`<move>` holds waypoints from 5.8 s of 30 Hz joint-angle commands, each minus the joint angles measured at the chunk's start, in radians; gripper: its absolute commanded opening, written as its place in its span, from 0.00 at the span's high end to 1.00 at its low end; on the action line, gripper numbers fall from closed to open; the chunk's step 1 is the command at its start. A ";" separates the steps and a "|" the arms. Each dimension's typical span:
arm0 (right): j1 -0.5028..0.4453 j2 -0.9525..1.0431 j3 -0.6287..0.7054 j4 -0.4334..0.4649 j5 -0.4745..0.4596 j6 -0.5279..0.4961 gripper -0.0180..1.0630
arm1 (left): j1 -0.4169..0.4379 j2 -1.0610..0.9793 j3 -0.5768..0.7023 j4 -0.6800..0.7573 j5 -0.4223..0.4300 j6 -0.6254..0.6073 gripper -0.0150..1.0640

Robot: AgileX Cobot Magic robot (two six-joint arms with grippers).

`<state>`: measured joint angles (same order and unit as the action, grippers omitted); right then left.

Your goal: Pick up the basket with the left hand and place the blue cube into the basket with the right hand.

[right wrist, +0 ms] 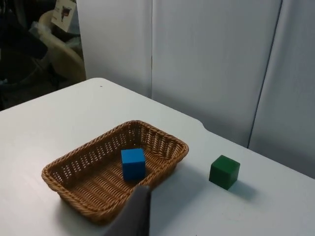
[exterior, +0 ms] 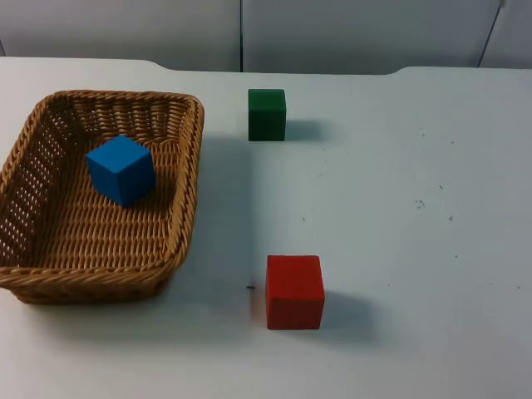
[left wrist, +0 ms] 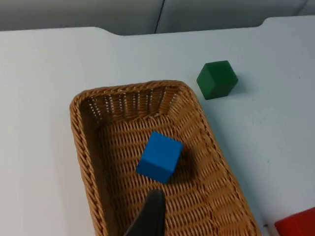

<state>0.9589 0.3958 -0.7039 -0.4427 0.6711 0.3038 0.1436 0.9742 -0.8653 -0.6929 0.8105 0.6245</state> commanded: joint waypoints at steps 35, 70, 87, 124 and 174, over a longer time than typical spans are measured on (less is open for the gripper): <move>0.003 -0.104 0.156 0.424 0.293 -0.350 0.10 | 0.002 -0.974 0.301 0.532 0.386 -0.476 0.21; 0.005 -0.396 0.144 0.417 0.550 -0.253 0.10 | 0.002 -0.974 0.355 0.581 0.265 -0.584 0.21; 0.005 -0.396 0.155 0.410 0.466 -0.338 0.10 | 0.002 -0.974 0.355 0.581 0.265 -0.584 0.21; 0.005 -0.396 0.196 0.321 0.403 -0.263 0.10 | 0.002 -0.974 0.355 0.581 0.265 -0.584 0.21; -0.699 -0.396 0.196 0.349 0.403 -0.304 0.10 | 0.002 -0.974 0.355 0.581 0.265 -0.584 0.21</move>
<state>0.2743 0.0047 -0.5170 -0.0936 1.0862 0.0071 0.1436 0.0048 -0.5146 -0.1103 1.0861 0.0460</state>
